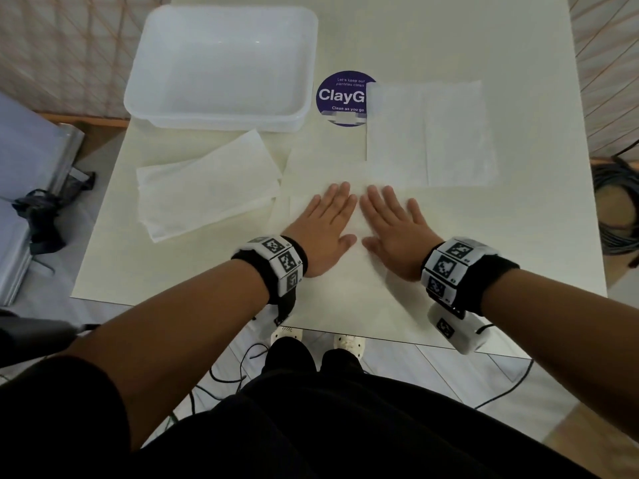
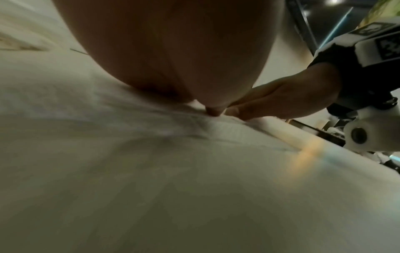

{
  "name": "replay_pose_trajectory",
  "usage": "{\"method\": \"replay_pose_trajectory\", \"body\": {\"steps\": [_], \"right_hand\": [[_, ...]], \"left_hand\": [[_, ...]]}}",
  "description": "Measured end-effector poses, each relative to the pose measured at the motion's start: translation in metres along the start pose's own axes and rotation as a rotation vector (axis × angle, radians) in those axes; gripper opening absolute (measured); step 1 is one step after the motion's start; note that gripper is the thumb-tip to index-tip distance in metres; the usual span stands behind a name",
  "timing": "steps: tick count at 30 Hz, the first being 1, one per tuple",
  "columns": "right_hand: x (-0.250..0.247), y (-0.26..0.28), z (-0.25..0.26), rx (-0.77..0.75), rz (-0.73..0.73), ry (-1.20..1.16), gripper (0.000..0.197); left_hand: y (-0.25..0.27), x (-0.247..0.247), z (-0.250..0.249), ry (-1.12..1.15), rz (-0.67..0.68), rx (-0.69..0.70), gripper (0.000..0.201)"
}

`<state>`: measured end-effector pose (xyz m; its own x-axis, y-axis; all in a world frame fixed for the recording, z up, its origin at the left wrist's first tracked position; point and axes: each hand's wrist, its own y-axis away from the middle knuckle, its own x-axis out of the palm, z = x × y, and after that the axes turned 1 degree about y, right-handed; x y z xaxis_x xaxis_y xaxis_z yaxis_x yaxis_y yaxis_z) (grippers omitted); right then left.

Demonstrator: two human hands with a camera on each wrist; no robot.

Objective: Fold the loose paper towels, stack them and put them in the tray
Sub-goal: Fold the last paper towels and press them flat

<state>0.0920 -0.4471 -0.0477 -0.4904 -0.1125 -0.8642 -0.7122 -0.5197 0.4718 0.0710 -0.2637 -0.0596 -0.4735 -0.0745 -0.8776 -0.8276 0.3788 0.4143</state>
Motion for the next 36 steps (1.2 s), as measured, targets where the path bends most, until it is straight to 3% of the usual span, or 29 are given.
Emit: {"method": "replay_pose_trajectory", "body": {"steps": [8, 22, 28, 31, 33, 36], "right_hand": [[0.018, 0.011, -0.026, 0.032, -0.039, -0.016, 0.092], [0.012, 0.017, -0.034, 0.014, -0.011, -0.010, 0.104], [-0.003, 0.017, -0.034, 0.037, -0.129, -0.110, 0.091], [-0.018, 0.005, -0.033, 0.089, -0.254, -0.126, 0.062], [-0.024, -0.004, -0.031, 0.122, -0.278, -0.121, 0.053], [-0.031, -0.010, -0.029, 0.156, -0.291, -0.172, 0.056]], "left_hand": [[0.012, 0.007, 0.024, -0.105, -0.010, -0.001, 0.085], [0.034, 0.001, 0.048, -0.149, 0.052, -0.027, 0.096], [0.033, -0.006, 0.043, -0.137, 0.067, -0.033, 0.109], [0.031, -0.014, 0.032, -0.101, 0.051, -0.042, 0.115], [0.024, -0.021, 0.022, -0.031, -0.030, -0.008, 0.108], [0.008, -0.026, 0.011, 0.058, -0.140, 0.074, 0.086]]}}
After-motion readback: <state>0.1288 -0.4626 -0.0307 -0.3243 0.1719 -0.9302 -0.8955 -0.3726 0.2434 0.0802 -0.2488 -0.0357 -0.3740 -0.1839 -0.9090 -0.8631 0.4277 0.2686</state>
